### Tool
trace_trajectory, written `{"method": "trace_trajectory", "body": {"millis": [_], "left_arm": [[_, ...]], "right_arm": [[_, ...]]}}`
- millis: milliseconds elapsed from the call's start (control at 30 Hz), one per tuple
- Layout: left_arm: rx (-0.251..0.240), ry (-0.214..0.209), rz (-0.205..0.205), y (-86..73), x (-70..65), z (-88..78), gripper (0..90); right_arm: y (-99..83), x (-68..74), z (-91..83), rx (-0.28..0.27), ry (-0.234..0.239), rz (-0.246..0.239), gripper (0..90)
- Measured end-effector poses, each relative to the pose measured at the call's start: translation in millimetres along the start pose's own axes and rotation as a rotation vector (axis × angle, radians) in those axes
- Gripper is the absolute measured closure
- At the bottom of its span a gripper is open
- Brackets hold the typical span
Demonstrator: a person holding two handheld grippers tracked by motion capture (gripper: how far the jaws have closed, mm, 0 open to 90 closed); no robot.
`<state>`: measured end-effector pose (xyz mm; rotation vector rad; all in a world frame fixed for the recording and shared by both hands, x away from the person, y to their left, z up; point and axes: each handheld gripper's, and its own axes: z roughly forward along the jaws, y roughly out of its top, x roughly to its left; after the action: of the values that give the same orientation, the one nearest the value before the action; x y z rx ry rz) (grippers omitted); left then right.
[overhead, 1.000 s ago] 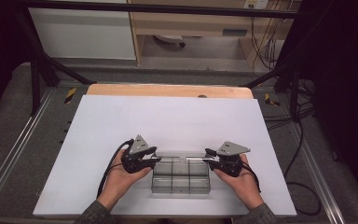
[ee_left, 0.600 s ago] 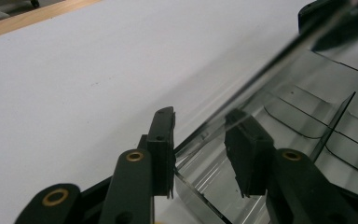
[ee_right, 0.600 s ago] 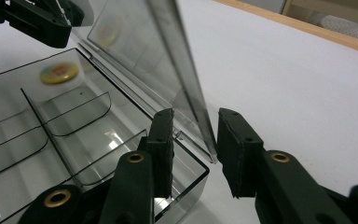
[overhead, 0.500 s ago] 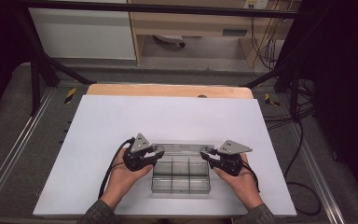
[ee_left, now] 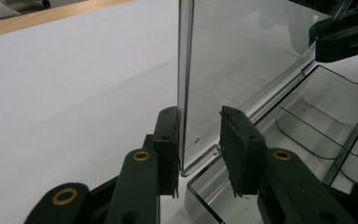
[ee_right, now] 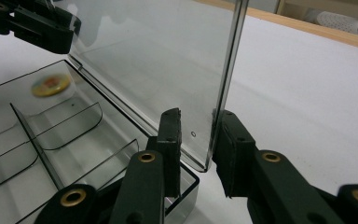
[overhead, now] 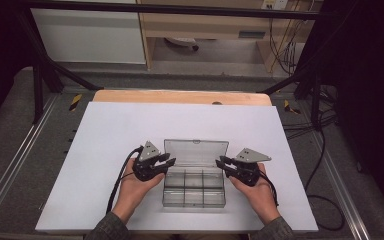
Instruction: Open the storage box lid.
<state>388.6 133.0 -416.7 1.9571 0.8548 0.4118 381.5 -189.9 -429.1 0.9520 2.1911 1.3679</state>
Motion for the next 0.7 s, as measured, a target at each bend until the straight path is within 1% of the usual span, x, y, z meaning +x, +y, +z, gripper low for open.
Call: {"method": "trace_trajectory", "body": {"millis": [67,167,267,433,533,700], "left_arm": [[-0.003,-0.007,-0.014,-0.1,1.6,1.0,67.3],[-0.007,-0.007,-0.024,-0.4,2.5,2.4,67.3],[-0.006,0.001,-0.025,-0.2,2.1,2.9,67.2],[-0.016,-0.008,-0.065,0.0,3.9,5.1,66.4],[-0.017,-0.011,-0.066,-0.2,5.2,5.8,66.4],[-0.02,-0.013,-0.088,0.8,6.9,8.4,66.0]], "right_arm": [[-0.1,-1.4,0.8,-0.002,0.002,0.006,73.1],[-0.8,-4.3,2.1,-0.007,0.015,0.029,73.1],[-0.7,-5.4,3.4,-0.01,0.017,0.04,72.9],[0.9,-3.9,4.2,-0.002,-0.008,0.033,72.1],[1.5,-3.7,4.9,0.002,-0.013,0.037,71.8],[2.4,-4.7,6.9,0.007,-0.022,0.043,70.9]]}}
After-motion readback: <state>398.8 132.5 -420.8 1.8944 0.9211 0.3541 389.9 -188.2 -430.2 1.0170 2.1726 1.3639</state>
